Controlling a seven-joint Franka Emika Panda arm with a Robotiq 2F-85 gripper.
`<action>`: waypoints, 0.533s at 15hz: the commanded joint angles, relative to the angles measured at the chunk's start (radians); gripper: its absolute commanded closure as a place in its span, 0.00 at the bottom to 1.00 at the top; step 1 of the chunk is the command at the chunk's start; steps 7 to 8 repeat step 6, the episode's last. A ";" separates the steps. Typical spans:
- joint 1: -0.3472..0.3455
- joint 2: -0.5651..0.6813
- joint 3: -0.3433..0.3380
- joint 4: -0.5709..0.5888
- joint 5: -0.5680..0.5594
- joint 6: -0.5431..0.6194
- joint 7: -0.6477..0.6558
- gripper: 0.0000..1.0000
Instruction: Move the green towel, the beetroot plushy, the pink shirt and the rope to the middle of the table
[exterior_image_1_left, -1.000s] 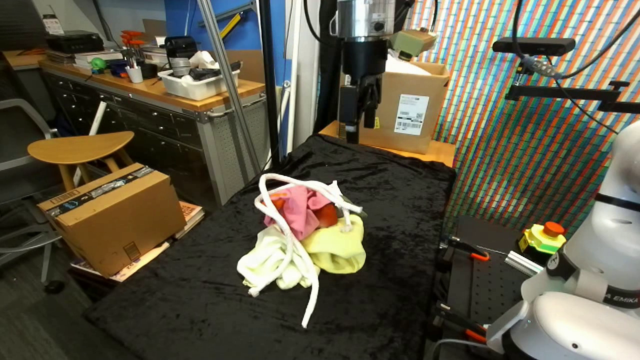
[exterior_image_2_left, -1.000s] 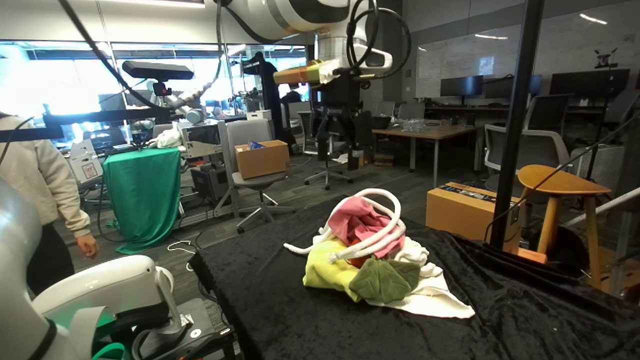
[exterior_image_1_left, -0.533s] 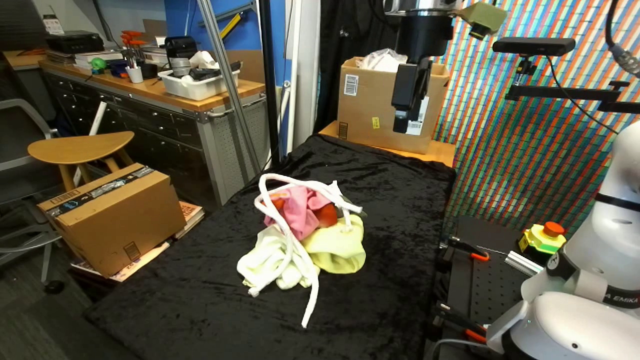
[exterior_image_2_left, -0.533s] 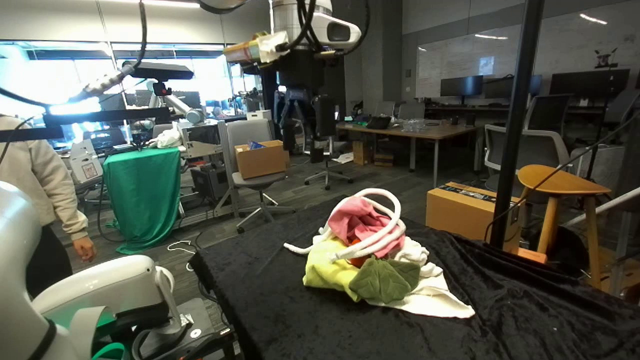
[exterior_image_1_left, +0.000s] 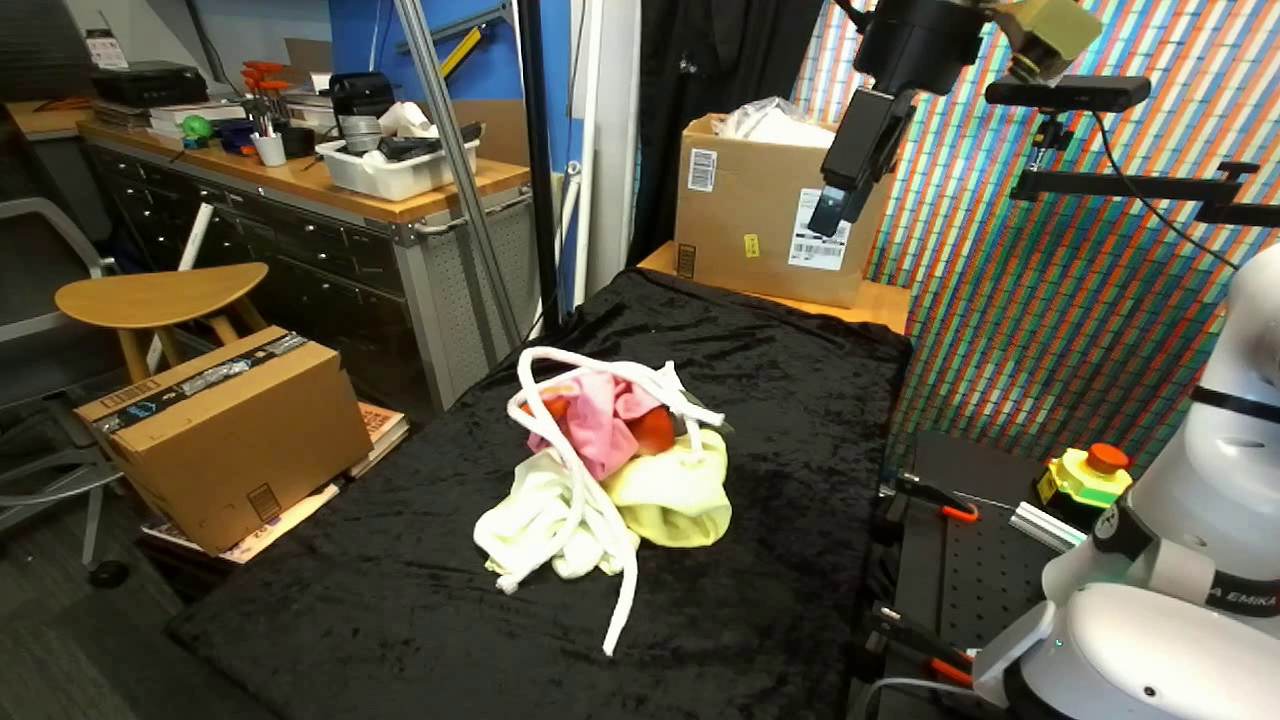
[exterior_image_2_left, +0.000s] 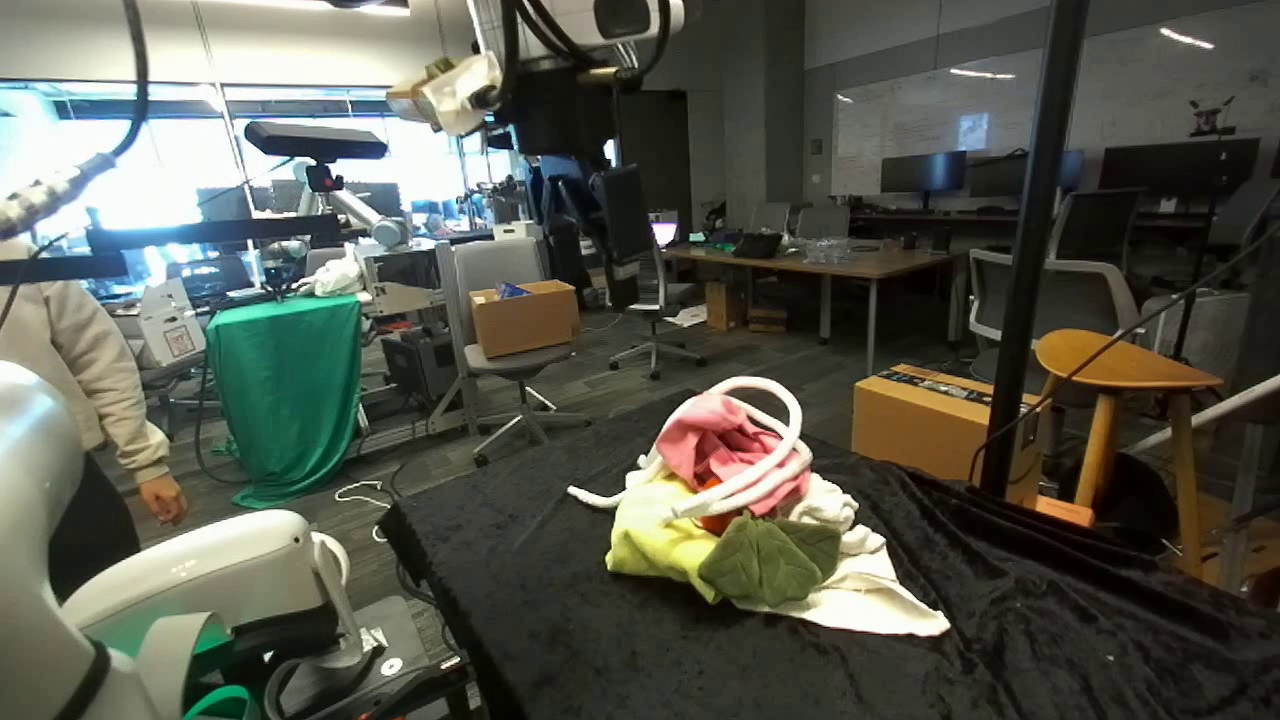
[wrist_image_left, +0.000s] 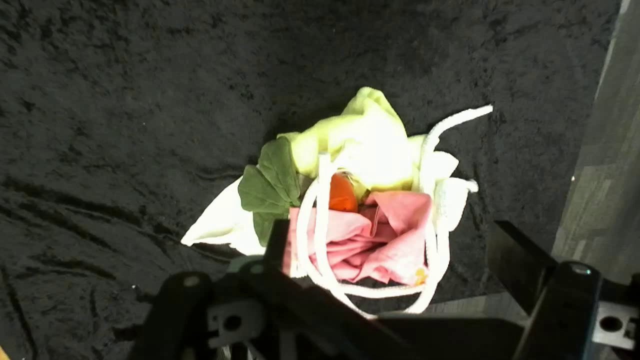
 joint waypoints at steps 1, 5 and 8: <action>-0.010 -0.074 0.008 -0.066 0.012 0.094 -0.003 0.00; -0.007 -0.053 0.006 -0.058 0.006 0.075 0.002 0.00; -0.008 -0.057 0.006 -0.063 0.006 0.079 0.005 0.00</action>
